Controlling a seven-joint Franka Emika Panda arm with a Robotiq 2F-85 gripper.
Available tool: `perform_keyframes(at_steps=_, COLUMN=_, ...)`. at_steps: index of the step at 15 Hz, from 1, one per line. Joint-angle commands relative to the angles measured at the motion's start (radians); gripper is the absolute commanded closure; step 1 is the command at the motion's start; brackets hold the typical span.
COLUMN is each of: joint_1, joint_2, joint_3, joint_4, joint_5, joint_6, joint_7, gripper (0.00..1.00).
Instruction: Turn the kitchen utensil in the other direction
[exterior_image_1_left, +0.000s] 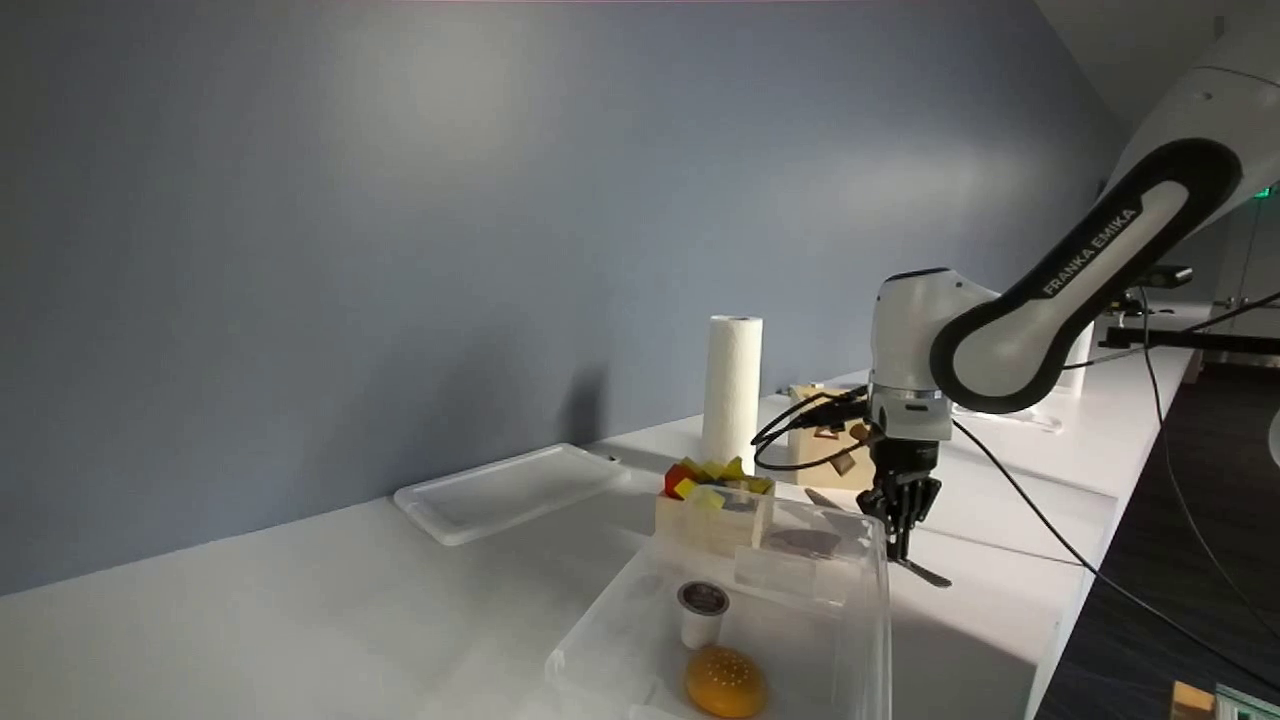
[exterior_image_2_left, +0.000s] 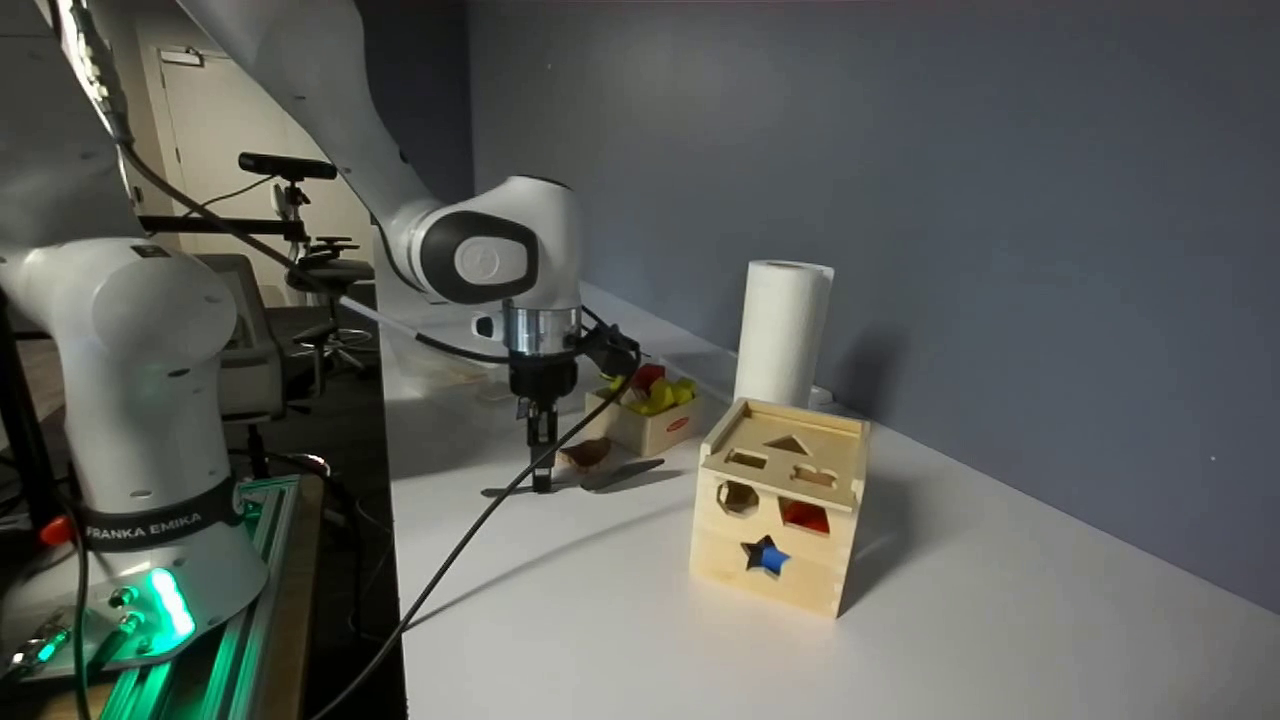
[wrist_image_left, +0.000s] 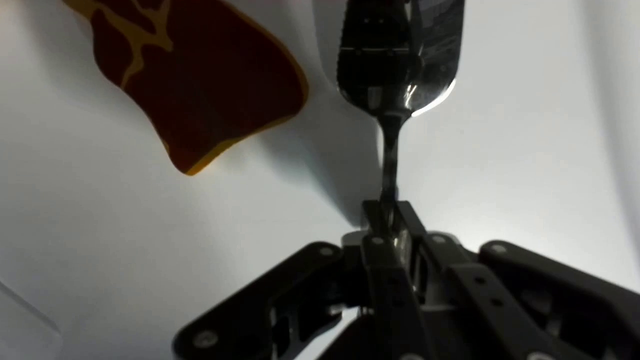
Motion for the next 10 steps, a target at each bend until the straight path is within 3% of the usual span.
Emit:
perform_keyframes(at_steps=1, joint_1=0.052, joint_2=-0.002, joint_3=-0.059, joint_4=0.0, joint_5=-0.067, joint_6=-0.01, joint_7=-0.008, gripper=0.98)
perform_keyframes(at_steps=6, joint_1=0.036, joint_2=0.016, joint_3=-0.057, joint_4=0.002, joint_5=-0.076, joint_6=0.031, joint_7=0.012, gripper=0.98)
perform_keyframes(at_steps=7, joint_1=0.031, joint_2=0.004, joint_3=-0.046, joint_4=0.003, joint_5=-0.073, joint_6=0.021, joint_7=0.035, gripper=0.66)
perform_keyframes(at_steps=8, joint_1=0.029, joint_2=-0.027, joint_3=-0.03, joint_4=0.003, joint_5=-0.052, joint_6=-0.015, joint_7=0.053, gripper=0.65)
perform_keyframes(at_steps=10, joint_1=0.015, joint_2=-0.072, joint_3=0.006, joint_4=0.004, joint_5=-0.041, joint_6=-0.062, joint_7=0.102, gripper=0.52)
